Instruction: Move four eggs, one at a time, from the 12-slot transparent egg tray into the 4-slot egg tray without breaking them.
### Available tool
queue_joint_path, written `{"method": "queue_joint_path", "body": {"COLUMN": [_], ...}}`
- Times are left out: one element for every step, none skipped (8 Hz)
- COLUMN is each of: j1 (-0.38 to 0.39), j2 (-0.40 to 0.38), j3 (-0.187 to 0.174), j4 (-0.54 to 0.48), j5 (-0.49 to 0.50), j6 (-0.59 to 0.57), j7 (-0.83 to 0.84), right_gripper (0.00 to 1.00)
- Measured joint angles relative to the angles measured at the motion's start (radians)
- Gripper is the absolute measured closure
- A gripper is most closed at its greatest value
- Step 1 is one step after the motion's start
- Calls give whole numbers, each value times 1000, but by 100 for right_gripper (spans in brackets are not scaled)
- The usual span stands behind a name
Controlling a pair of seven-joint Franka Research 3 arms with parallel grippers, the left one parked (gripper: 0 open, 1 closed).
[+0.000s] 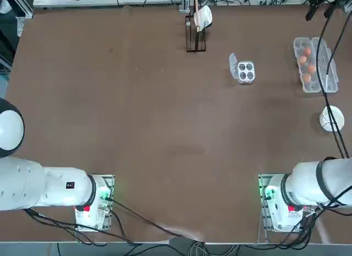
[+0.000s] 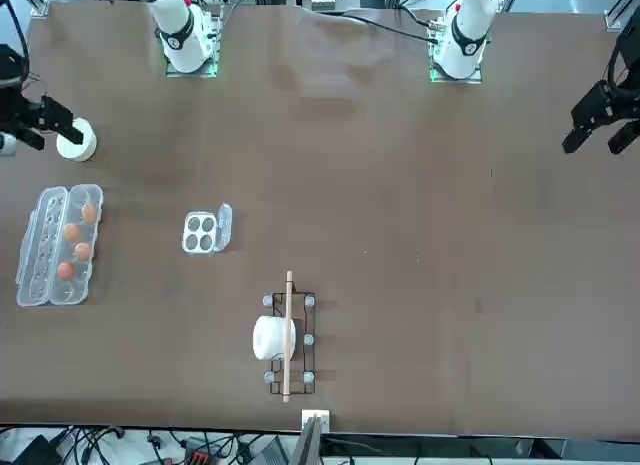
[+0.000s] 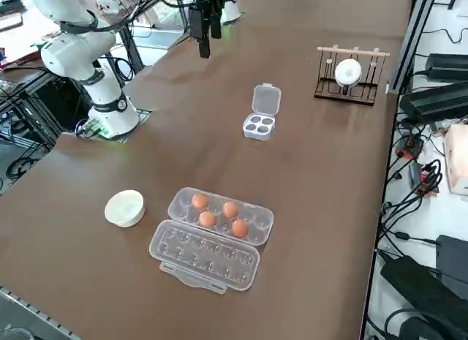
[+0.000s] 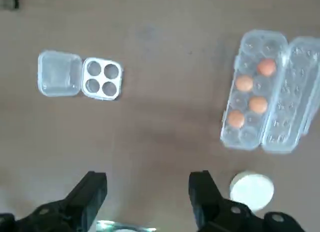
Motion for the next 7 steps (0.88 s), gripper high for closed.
{"method": "queue_joint_path", "body": {"j1": [-31, -79, -135, -178, -199, -202, -200], "j2": [9, 19, 27, 35, 45, 58, 80], "j3": [-3, -6, -9, -12, -12, -11, -6], "j4": [-17, -50, -101, -151, -191, -213, -223], "j5": [0, 0, 0, 1, 1, 1, 1], "j6": [38, 92, 164, 237, 290, 321, 346], "j7": [-149, -291, -418, -525, -613, -675, -730], "right_gripper": [0, 0, 0, 0, 0, 0, 0]}}
